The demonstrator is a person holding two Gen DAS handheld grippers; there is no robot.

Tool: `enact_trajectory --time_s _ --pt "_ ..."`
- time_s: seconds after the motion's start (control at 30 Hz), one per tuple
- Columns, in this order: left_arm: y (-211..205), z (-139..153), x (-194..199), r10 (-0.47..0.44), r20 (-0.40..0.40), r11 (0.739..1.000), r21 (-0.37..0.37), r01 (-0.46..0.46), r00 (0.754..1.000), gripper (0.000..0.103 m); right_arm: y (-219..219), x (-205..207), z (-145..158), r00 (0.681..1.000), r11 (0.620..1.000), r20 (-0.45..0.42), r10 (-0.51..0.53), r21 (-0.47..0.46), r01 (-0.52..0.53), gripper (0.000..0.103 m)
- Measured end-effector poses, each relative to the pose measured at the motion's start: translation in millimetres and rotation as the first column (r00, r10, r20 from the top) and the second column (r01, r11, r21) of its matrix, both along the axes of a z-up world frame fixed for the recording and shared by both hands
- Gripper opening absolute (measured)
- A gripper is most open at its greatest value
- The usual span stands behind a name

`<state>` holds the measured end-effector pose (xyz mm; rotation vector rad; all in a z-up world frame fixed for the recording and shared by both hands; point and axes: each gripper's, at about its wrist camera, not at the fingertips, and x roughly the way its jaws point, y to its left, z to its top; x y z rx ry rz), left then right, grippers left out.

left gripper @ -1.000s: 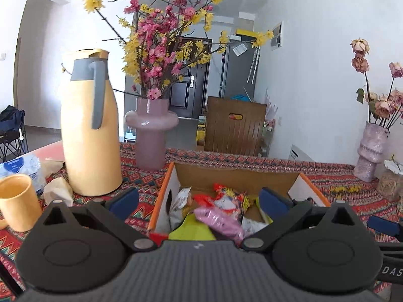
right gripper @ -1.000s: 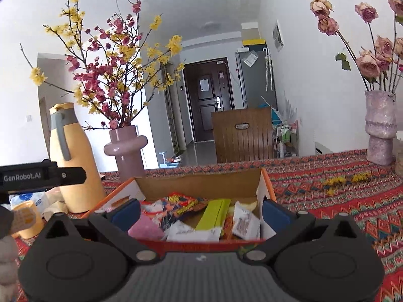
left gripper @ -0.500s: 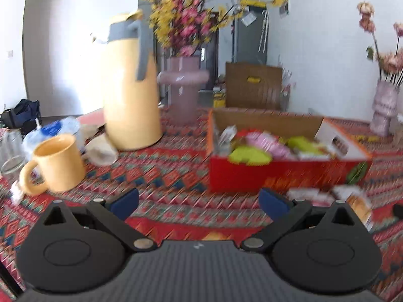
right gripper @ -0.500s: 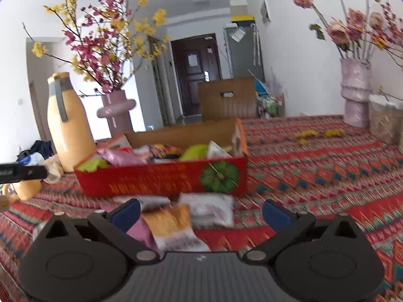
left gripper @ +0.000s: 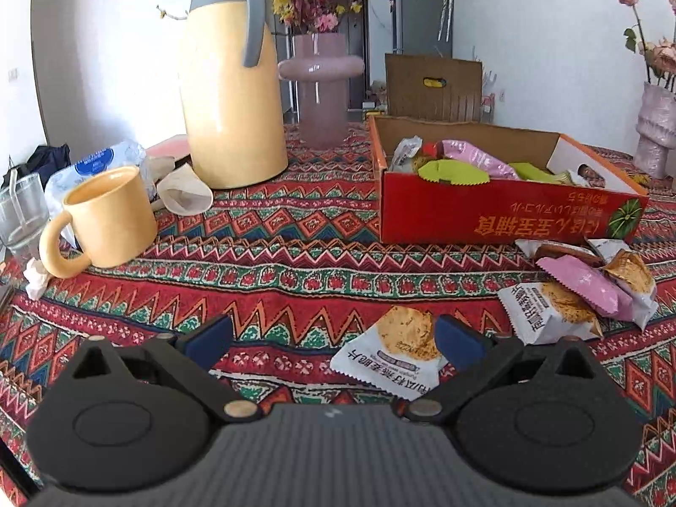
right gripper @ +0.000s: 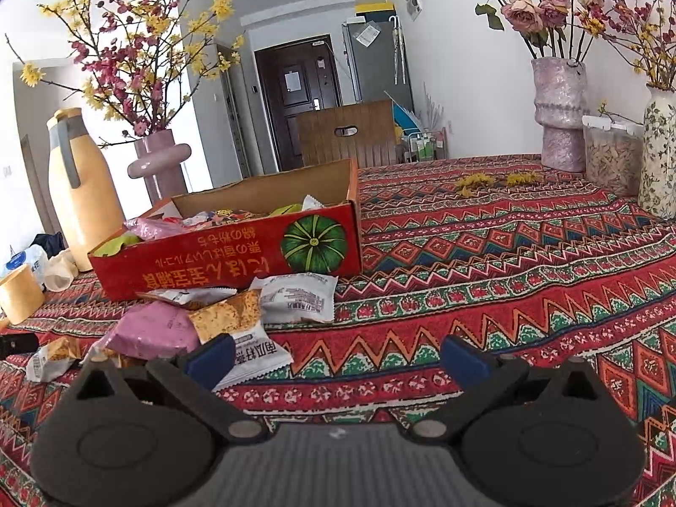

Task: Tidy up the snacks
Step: 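Grasp a white cracker packet with the left gripper, then grasp a second cracker packet with the right gripper while the left holds its packet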

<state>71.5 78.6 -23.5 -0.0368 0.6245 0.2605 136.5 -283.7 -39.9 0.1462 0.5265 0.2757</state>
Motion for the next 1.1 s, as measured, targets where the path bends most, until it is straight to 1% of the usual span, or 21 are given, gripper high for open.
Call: enact_trajectory --time_s 0.13,0.27,0.33,0.43,0.53,0.57,0.67,0.7,0.73,0.77,0.83,0.97,1.1 --pt "-1 -4 10 -0.005 -0.034 1.000 -0.005 0.005 0.999 0.103 -1 2 0 1.000 1.000 -0.006 -0.001 0.011 0.001 0.103" --pt "-6 -8 12 -0.060 -0.067 0.998 -0.020 0.059 0.996 0.103 -1 2 -1 1.000 1.000 -0.009 0.002 0.020 -0.002 0.103" --pt "-11 -10 13 -0.079 -0.078 0.997 -0.006 0.079 0.994 0.103 -2 3 -1 1.000 1.000 -0.013 0.003 0.028 -0.003 0.103" --pt "-17 -13 22 -0.080 -0.101 0.996 0.021 0.083 0.992 0.103 -2 4 -2 1.000 1.000 -0.014 0.005 0.030 -0.004 0.103" --pt "-20 -16 32 -0.082 -0.119 0.996 0.025 0.086 0.989 0.103 -3 3 -2 1.000 0.999 -0.010 0.004 0.035 -0.004 0.103" --pt "-20 -17 35 -0.080 -0.125 0.996 0.023 0.083 0.989 0.101 -3 3 -2 1.000 0.999 -0.009 0.003 0.038 -0.002 0.103" --pt "-16 -19 38 -0.090 -0.135 0.996 -0.016 0.089 0.987 0.088 -4 3 -2 1.000 0.999 -0.007 -0.001 0.042 0.001 0.103" --pt "-15 -19 38 -0.093 -0.132 0.996 -0.028 0.090 0.987 0.079 -3 3 -2 1.000 0.999 -0.007 -0.001 0.040 0.001 0.103" --pt "-13 -18 37 -0.099 -0.126 0.995 -0.039 0.094 0.987 0.074 -3 3 -2 1.000 0.999 -0.007 -0.001 0.038 0.001 0.103" --pt "-13 -17 36 -0.104 -0.123 0.994 -0.051 0.099 0.987 0.064 -3 2 -2 1.000 0.999 -0.006 -0.001 0.037 0.001 0.103" --pt "-12 -17 35 -0.098 -0.117 0.994 -0.054 0.092 0.988 0.056 -3 2 -2 1.000 0.999 -0.005 -0.002 0.038 0.002 0.103" --pt "-15 -14 31 -0.105 -0.094 0.994 -0.052 0.100 0.990 0.046 -3 3 -2 1.000 0.999 -0.006 -0.003 0.039 0.003 0.103" --pt "-19 -3 24 -0.096 -0.037 0.995 -0.041 0.094 0.995 0.045 -3 3 -2 1.000 0.999 -0.005 -0.001 0.035 0.002 0.103"
